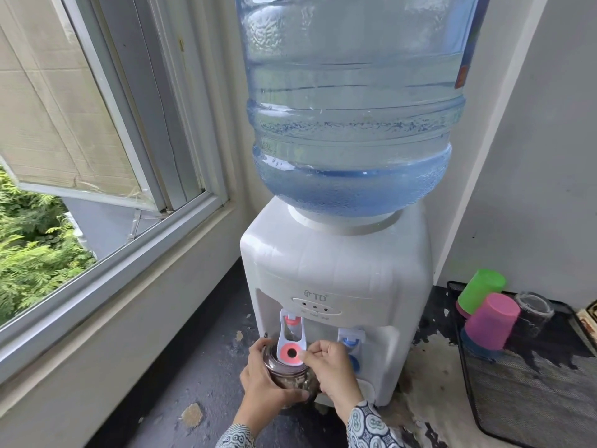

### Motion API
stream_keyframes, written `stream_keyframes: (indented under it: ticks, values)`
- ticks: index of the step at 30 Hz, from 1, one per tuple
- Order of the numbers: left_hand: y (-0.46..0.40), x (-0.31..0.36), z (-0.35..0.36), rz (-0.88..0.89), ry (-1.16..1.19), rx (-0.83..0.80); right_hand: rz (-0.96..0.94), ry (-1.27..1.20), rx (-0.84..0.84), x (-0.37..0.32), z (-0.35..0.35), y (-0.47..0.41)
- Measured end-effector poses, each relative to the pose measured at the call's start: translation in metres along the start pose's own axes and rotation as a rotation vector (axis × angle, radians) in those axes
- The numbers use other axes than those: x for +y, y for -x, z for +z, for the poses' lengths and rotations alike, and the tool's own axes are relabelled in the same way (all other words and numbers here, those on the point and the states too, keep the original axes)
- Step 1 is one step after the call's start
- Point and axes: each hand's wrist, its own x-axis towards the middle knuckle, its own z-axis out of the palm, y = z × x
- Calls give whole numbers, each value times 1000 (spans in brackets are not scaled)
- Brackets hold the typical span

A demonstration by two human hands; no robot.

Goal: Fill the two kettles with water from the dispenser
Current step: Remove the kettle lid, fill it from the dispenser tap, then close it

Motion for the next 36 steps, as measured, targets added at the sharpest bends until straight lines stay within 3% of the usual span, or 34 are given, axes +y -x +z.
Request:
stream_keyframes:
  ticks: [5,10,12,15,18,21,36]
  values:
    - [1,1,-1,13,8,5,-187,228,135,13,12,-5]
    - [3,-4,-1,43,7,3,-284,152,204,39,8,15]
    - [6,-7,0,82,-16,20,-265,77,326,59,5,28]
    - [13,-16,4,127,-19,67,-66,-58,464,82,-1,37]
    - [19,-21,7,148,-4,81,139,-231,281,78,-6,35]
    - [24,-25,9,173,-86,92,208,-339,72,71,-9,29]
    - [74,-59,11,197,-165,67,90,-323,120,100,-21,70]
